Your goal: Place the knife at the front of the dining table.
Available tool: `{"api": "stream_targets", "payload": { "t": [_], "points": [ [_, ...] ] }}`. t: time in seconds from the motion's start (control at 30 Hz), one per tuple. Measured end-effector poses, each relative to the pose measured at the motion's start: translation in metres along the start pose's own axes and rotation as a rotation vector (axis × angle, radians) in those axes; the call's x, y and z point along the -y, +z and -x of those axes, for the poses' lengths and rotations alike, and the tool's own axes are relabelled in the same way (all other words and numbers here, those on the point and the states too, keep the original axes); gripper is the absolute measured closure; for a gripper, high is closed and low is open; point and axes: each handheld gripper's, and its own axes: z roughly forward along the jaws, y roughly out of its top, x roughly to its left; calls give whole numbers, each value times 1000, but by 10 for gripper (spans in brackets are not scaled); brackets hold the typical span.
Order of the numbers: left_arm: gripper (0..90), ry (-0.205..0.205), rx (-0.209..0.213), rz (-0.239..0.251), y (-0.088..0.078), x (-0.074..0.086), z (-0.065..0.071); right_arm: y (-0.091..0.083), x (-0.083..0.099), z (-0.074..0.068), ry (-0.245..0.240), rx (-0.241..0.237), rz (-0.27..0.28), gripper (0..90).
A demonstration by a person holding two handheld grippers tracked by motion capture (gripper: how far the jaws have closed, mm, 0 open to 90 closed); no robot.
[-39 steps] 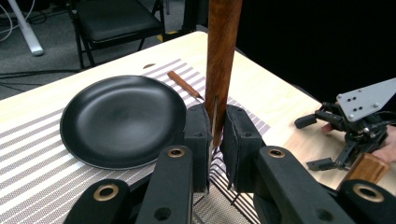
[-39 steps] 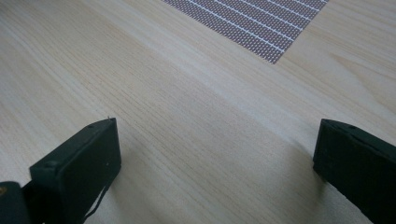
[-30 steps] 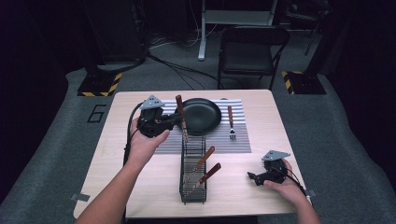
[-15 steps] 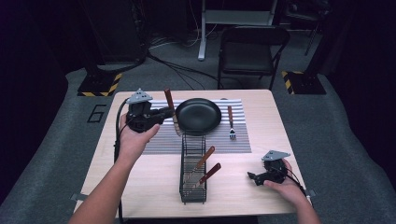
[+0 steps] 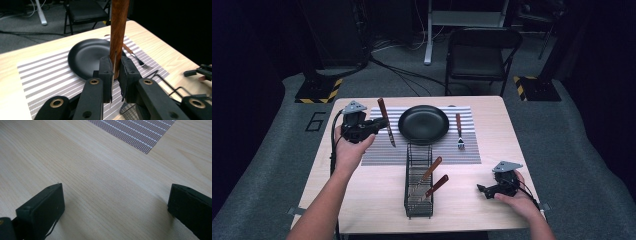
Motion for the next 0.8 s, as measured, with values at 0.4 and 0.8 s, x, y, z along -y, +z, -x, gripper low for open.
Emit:
{"api": "stream_targets", "payload": {
  "t": [0.4,0.8],
  "points": [
    [808,-54,-90,-60,16,29,-31,0,0,0,0,0,-1,1],
    [808,-92,-149,-117,29,45,-50,0,0,0,0,0,0,1]
  ]
}}
